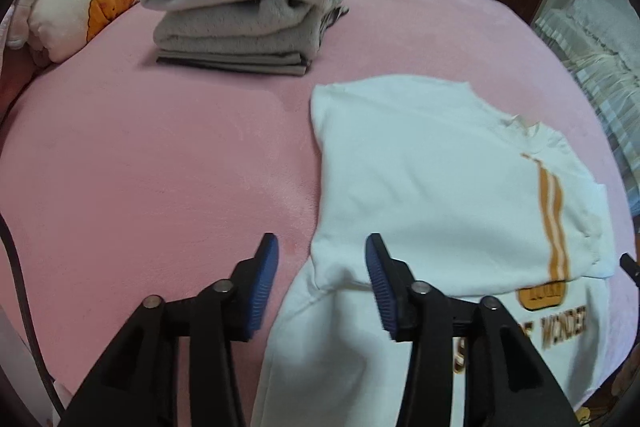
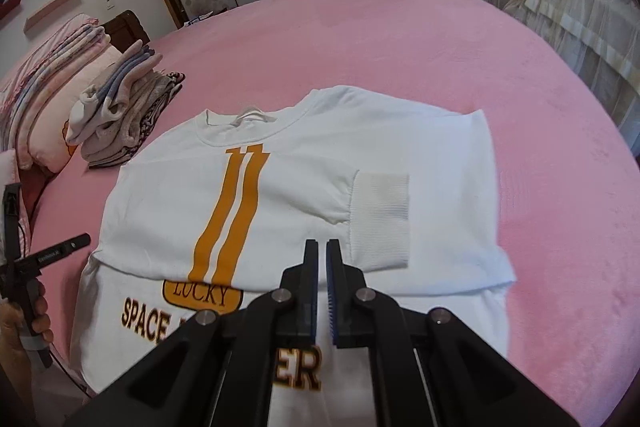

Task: Fold small clothes
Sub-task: 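Open both tools and move them to the sweatshirt hem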

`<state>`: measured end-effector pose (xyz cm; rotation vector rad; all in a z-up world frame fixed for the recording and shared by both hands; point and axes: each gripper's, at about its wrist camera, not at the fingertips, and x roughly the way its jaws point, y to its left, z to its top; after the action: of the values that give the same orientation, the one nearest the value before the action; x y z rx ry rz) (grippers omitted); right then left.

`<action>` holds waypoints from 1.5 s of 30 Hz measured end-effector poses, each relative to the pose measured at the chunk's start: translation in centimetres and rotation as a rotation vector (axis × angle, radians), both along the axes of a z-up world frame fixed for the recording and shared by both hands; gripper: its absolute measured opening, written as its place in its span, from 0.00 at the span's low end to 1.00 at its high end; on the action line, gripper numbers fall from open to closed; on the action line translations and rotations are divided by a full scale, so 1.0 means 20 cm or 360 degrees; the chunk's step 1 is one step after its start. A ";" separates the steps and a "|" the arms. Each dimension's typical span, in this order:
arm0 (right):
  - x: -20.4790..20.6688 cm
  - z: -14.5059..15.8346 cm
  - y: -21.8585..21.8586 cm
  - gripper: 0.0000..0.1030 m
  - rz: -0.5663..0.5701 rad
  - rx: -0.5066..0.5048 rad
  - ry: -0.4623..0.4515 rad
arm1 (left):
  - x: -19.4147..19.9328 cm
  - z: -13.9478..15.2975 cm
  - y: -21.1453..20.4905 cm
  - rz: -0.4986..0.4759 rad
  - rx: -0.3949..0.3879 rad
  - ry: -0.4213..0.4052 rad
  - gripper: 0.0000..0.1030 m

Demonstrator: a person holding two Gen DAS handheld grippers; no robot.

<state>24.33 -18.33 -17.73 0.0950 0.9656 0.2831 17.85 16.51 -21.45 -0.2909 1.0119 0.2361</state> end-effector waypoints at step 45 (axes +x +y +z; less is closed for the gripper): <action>-0.93 0.26 -0.28 0.31 -0.0018 0.0019 -0.0194 | -0.88 0.26 -0.22 -0.0069 0.0087 -0.0132 0.82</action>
<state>5.81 -23.96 -12.43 0.0928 0.8424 0.2812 0.34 12.04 -16.34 -0.2273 0.9274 0.2105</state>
